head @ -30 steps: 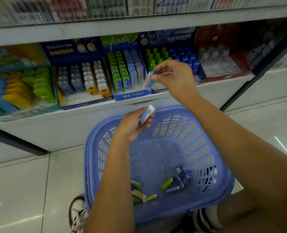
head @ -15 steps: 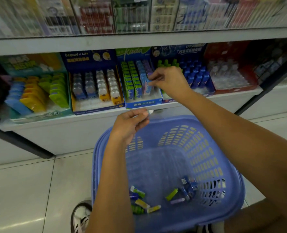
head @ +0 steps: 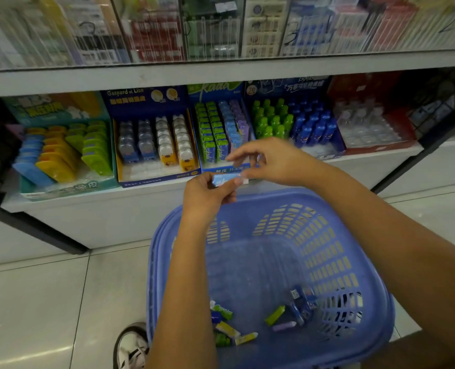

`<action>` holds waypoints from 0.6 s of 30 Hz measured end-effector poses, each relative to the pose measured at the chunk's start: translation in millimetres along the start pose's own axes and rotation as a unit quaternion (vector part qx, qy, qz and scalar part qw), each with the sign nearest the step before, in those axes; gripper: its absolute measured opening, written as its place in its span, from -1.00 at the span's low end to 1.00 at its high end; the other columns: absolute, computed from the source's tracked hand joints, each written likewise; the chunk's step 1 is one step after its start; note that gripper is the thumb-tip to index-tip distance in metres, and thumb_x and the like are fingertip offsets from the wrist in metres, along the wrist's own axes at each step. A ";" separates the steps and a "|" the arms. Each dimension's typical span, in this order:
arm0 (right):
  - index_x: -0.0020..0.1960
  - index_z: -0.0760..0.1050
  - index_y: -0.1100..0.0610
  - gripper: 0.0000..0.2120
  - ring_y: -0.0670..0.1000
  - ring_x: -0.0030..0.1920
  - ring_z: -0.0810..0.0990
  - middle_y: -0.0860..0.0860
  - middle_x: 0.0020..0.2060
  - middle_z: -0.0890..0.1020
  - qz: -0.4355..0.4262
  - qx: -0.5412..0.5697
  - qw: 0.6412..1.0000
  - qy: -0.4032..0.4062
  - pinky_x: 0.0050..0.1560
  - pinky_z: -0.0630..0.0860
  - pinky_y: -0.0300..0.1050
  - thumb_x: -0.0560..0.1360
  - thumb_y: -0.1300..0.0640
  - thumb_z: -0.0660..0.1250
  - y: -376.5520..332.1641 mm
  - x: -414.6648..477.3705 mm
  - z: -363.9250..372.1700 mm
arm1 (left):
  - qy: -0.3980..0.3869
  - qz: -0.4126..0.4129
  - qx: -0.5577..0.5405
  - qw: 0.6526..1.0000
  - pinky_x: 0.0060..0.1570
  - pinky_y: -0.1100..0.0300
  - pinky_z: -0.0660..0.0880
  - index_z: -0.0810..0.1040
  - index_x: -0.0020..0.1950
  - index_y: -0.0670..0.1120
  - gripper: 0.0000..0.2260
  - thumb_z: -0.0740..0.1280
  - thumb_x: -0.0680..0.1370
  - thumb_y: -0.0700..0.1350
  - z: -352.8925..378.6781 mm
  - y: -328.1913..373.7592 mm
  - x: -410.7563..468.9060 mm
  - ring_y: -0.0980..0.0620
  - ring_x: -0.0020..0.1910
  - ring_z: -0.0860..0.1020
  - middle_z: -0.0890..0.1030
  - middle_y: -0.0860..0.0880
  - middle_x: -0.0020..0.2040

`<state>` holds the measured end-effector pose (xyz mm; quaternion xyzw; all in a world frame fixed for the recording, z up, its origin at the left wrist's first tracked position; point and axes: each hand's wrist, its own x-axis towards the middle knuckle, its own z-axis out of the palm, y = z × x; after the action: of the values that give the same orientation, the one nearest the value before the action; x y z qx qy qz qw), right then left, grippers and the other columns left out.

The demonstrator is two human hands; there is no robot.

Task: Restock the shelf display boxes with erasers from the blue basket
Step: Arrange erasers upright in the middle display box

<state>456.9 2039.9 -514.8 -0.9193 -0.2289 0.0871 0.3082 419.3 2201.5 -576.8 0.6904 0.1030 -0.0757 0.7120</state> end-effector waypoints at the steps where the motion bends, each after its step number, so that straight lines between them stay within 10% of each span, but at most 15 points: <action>1: 0.26 0.51 0.01 -0.63 -0.10 -0.18 0.50 -0.10 -0.02 0.63 -0.008 -0.035 0.999 -0.038 -0.21 0.38 -0.47 0.46 0.14 0.41 -3.2 -4.5 0.1 | 0.001 0.008 0.015 1.000 -0.29 0.26 0.60 0.55 -0.11 -0.22 -0.80 0.51 0.41 -0.16 -0.8 2.5 -0.8 0.10 -0.41 0.62 0.63 0.01 -0.40; 12: 0.29 0.42 0.02 -0.65 -0.19 -0.19 0.48 -0.06 -0.02 0.56 -0.090 -0.066 0.993 0.045 -0.13 0.44 -0.34 0.52 0.17 0.33 -10.1 -1.0 -2.5 | -0.023 0.106 -0.030 0.994 -0.16 0.28 0.59 0.61 0.02 -0.18 -0.76 0.31 0.57 -0.02 1.1 32.1 -11.2 0.01 -0.14 0.69 0.70 -0.09 -0.15; 15: 0.26 0.43 0.12 -0.73 0.03 -0.17 0.53 0.09 -0.10 0.55 -0.048 -0.022 0.990 0.131 -0.11 0.49 -0.07 0.56 0.12 0.27 -0.9 6.6 -0.7 | -0.009 0.163 0.140 0.977 0.05 0.33 0.50 0.54 0.27 -0.13 -0.68 0.27 0.59 0.00 4.1 23.2 -7.5 0.09 0.11 0.60 0.64 0.00 0.10; 18: 0.22 0.49 0.16 -0.74 -0.03 -0.13 0.49 0.10 -0.05 0.54 -0.004 -0.030 0.983 0.179 -0.09 0.43 -0.21 0.54 0.13 0.30 12.2 15.2 2.4 | 0.007 0.200 0.333 0.921 0.29 0.27 0.30 0.47 0.35 -0.14 -0.67 0.26 0.60 -0.11 10.2 4.1 -5.8 0.02 0.38 0.38 0.45 -0.05 0.37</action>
<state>474.0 2039.8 -524.4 -0.9279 -0.1765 -0.0872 0.3167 415.1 2191.2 -571.1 0.8945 -0.0636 0.0430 0.4405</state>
